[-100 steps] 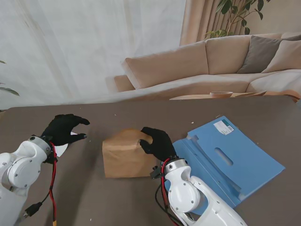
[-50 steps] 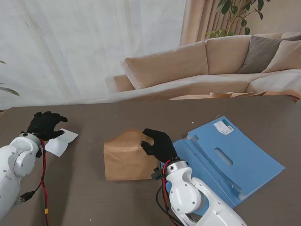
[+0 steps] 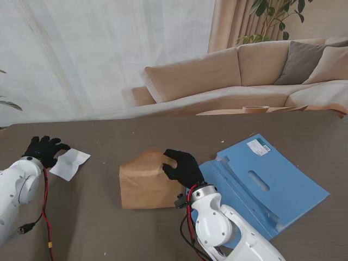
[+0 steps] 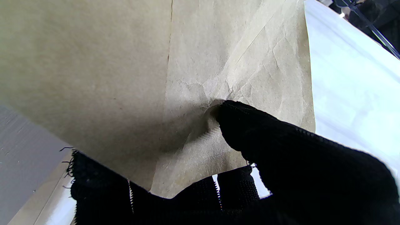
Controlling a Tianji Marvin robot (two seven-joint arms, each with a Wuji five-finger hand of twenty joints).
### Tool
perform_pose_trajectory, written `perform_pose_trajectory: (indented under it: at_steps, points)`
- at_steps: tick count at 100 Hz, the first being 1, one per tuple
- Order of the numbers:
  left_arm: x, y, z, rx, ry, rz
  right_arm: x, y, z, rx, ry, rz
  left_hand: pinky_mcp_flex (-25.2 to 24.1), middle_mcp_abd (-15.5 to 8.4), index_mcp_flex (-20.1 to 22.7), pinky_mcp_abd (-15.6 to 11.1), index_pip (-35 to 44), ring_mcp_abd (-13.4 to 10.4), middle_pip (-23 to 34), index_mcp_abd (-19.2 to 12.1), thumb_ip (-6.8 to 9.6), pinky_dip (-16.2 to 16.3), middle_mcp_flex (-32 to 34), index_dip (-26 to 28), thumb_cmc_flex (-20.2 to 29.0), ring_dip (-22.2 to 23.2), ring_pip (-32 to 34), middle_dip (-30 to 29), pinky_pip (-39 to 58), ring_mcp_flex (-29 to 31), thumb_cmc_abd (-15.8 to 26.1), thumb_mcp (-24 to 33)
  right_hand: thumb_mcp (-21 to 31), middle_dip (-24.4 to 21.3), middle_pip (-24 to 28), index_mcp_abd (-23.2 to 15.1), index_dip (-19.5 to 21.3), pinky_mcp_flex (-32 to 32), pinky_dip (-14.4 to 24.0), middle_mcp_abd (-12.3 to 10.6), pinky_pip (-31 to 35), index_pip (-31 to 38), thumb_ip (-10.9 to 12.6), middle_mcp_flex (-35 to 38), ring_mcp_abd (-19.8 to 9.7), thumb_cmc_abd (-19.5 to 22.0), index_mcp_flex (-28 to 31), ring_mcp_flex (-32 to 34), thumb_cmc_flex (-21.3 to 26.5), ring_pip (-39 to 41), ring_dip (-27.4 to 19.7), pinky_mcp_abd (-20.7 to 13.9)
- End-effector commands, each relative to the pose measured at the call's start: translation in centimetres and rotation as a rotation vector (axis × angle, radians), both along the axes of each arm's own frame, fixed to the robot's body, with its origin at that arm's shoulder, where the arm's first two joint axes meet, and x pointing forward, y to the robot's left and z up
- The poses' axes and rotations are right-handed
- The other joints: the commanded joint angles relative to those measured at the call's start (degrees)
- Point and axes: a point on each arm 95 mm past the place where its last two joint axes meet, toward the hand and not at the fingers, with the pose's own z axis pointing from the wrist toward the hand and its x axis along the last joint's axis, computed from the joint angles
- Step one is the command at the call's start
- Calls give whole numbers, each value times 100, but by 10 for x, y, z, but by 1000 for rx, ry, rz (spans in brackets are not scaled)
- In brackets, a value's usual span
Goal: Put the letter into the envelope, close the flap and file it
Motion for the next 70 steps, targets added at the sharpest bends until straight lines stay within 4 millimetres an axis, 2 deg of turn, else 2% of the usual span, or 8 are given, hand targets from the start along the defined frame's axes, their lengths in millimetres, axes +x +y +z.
perform_pose_trajectory:
  at_steps: [1, 28, 36, 46, 53, 58, 64, 70]
  points:
    - [0, 2, -5, 2, 7, 12, -3, 4, -1, 2, 13, 17, -79, -107, -247, -41, -116, -79, -216, -201, 109, 130, -240, -53, 32, -104, -116, 4, -130, -231, -177, 200, 142, -2, 148, -290, 71, -5, 61, 0, 301, 526, 48, 215, 38, 0, 214, 89, 261, 193, 68, 80]
    - [-1, 7, -23, 1, -5, -2, -3, 4, -2, 3, 16, 18, -90, -260, -294, -101, -236, -153, -693, -301, -40, 161, -401, -135, -484, -59, -199, 39, -110, -255, -416, -66, 164, -3, 154, -297, 80, -2, 67, -6, 307, 528, 62, 224, 35, -28, 231, 91, 242, 203, 68, 78]
    - [-1, 7, -29, -15, -27, -12, -3, 4, -2, 6, 18, 19, -70, -253, -152, -92, 11, -141, -705, -254, -103, 193, -384, -16, -664, 64, -148, 166, -72, -240, -488, 164, 173, -4, 155, -291, 79, 1, 71, -5, 311, 526, 63, 229, 39, -36, 235, 98, 237, 207, 68, 75]
    - [0, 7, -36, -42, -60, -12, -3, 4, -2, 2, 17, 22, 19, -189, 284, -31, 927, -119, -528, -20, -152, 248, -329, 511, -709, 162, -8, 447, 21, -177, -529, 388, 186, -6, 157, -297, 81, 7, 75, -13, 317, 526, 64, 234, 26, -41, 237, 108, 227, 209, 65, 64]
    - [0, 6, -39, -74, -83, -14, -3, 5, -2, 4, 16, 20, 87, -124, 780, 15, 1637, -98, -329, 280, -169, 287, -249, 900, -661, 232, 133, 531, 105, -121, -586, 561, 191, -7, 158, -308, 82, 8, 77, -12, 319, 526, 62, 234, 33, -44, 241, 108, 224, 212, 64, 59]
    - [0, 5, -40, -95, -93, -19, -3, 4, -1, 3, 15, 20, 107, -103, 910, 27, 2097, -91, -214, 470, -182, 297, -210, 1157, -621, 269, 244, 522, 147, -108, -625, 686, 193, -8, 160, -312, 83, 15, 79, -13, 324, 526, 62, 233, 26, -44, 242, 112, 221, 217, 65, 55]
    - [0, 4, -41, -106, -104, -22, -3, 4, -1, 1, 13, 20, 124, -71, 992, 35, 2569, -82, -79, 577, -397, 303, -168, 1466, -371, 291, 359, 543, 191, -104, -728, 520, 197, -8, 163, -310, 83, 17, 82, -14, 326, 525, 62, 232, 25, -41, 244, 110, 224, 219, 64, 54]
    - [0, 3, -41, -114, -110, -25, -3, 4, -1, 2, 14, 19, 133, -69, 1020, 44, 3031, -74, 27, 617, -480, 304, -132, 1730, -105, 296, 464, 547, 227, -101, -820, 279, 193, -9, 163, -310, 83, 20, 83, -4, 329, 524, 60, 232, 31, -47, 244, 111, 222, 224, 65, 53]
